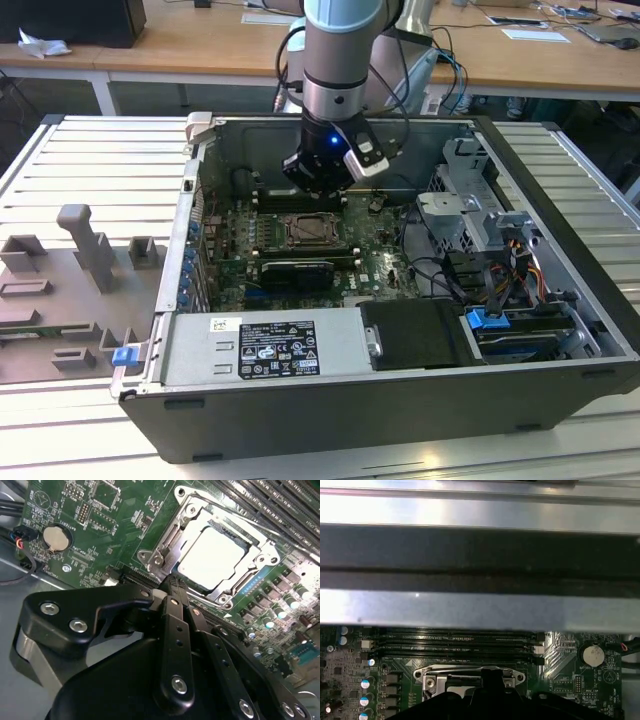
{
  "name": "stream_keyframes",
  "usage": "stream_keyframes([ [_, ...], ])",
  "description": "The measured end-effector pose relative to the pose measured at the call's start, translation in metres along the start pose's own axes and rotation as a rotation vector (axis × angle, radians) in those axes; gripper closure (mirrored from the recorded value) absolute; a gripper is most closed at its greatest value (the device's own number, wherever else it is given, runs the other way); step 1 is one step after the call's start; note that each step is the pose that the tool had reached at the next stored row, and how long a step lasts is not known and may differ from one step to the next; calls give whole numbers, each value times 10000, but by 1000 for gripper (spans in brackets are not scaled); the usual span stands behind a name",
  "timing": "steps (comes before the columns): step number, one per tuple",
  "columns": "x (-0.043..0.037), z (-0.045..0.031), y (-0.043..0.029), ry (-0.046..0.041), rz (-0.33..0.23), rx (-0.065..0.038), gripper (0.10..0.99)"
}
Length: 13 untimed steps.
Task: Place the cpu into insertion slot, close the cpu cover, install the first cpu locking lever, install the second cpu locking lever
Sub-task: 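Install the second cpu locking lever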
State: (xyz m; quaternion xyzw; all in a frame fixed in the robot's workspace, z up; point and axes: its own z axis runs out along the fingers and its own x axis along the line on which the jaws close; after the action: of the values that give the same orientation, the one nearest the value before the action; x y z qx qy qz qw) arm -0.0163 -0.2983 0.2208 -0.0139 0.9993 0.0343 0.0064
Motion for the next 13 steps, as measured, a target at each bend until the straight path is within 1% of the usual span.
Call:
stream_keyframes([
  [3, 0, -25, -6, -1, 0, 0, 980],
  [8, -2, -129, 1, -1, 0, -1, 980],
  [11, -2, -143, -9, -1, -2, -3, 980],
  [13, -1, -145, -31, 0, 0, 0, 980],
])
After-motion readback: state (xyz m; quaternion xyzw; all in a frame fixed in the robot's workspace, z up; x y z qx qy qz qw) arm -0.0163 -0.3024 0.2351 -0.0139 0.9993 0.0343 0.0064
